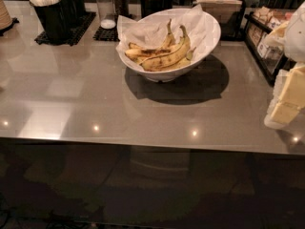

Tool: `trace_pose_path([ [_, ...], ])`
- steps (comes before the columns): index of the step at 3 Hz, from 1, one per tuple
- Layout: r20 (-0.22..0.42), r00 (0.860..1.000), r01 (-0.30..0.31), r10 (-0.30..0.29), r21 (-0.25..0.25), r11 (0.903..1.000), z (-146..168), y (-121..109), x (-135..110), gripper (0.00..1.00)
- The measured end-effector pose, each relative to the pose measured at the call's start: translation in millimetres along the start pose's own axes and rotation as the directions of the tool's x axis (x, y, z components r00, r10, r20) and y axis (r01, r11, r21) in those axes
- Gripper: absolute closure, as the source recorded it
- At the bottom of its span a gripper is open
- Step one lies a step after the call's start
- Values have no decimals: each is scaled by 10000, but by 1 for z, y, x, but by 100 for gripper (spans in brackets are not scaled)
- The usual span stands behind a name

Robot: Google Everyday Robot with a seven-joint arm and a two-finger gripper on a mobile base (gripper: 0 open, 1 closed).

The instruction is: Pick banana from white bowl

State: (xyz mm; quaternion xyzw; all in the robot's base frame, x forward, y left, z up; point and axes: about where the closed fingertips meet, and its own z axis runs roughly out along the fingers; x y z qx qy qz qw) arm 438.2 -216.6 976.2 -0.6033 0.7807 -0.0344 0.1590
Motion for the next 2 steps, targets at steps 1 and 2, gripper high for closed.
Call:
trace_pose_path([
  [1,158,9998,86,-87,36,10000,-1,-4,-3,0],
  [2,550,9967,599,-591,-129,9981,4,-17,-15,0],
])
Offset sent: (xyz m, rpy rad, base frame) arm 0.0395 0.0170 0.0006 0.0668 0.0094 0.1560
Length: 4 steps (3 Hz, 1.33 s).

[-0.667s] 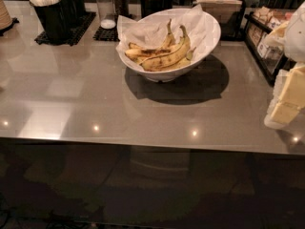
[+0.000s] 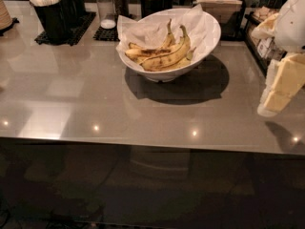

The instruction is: Pick banana from white bowl

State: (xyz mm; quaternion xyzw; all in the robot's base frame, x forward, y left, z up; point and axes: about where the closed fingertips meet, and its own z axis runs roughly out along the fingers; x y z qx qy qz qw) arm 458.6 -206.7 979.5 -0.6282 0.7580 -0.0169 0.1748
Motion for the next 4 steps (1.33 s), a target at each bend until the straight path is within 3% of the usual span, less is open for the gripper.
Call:
trace_pose_path([
  [1,856,9924,912,-883,-313,9953,17,-23,-18,0],
  [2,1823,9674,1886,-1756,-564,9804,42,-52,-40,0],
  [3,1821,9675,1884,-1755,-562,9805,42,-52,-40,0],
  [4,1902,9561,2378,-2230,-588,9695,47,-75,-52,0],
])
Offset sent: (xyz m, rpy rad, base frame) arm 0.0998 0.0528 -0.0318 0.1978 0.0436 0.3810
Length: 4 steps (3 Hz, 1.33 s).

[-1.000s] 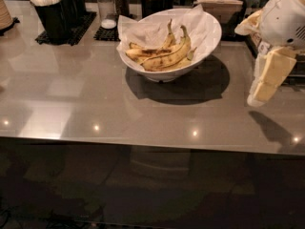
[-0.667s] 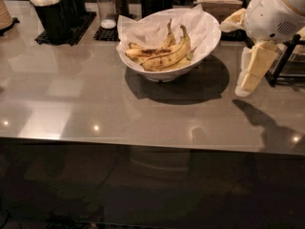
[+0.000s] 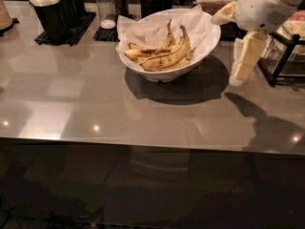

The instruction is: Pick banana from white bowl

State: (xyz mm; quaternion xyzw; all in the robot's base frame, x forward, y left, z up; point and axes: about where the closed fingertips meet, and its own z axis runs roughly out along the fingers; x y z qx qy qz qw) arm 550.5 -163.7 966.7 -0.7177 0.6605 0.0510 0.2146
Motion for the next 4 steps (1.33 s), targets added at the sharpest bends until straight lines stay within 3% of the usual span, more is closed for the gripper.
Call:
trace_pose_path([
  [1,158,9952,966,-961,-350,9947,20,-46,-15,0],
  [2,328,9930,1120,-1136,458,9926,4,-70,-27,19],
  [3,381,9925,1133,-1158,637,9915,8,-76,-29,32],
  [4,582,9861,1517,-1554,637,9864,23,-92,-39,22],
])
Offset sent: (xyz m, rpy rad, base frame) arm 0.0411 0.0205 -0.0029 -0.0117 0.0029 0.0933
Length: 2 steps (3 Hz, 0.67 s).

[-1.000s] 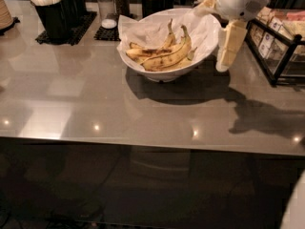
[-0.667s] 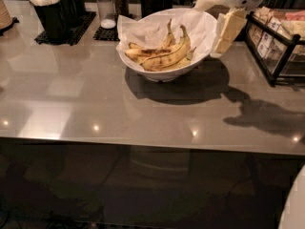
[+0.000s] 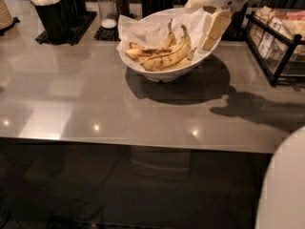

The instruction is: Pick banana from white bowl

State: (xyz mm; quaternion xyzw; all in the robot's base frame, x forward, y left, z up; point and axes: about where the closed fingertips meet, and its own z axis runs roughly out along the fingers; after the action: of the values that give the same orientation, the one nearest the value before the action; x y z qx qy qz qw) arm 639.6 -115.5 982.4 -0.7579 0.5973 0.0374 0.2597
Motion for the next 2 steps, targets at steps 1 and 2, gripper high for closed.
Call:
trace_pose_path([
  [1,425,9976,566,-552,-307,9979,29,-20,-10,19],
  [2,850,9917,1015,-967,-541,9934,59,-36,-17,20],
])
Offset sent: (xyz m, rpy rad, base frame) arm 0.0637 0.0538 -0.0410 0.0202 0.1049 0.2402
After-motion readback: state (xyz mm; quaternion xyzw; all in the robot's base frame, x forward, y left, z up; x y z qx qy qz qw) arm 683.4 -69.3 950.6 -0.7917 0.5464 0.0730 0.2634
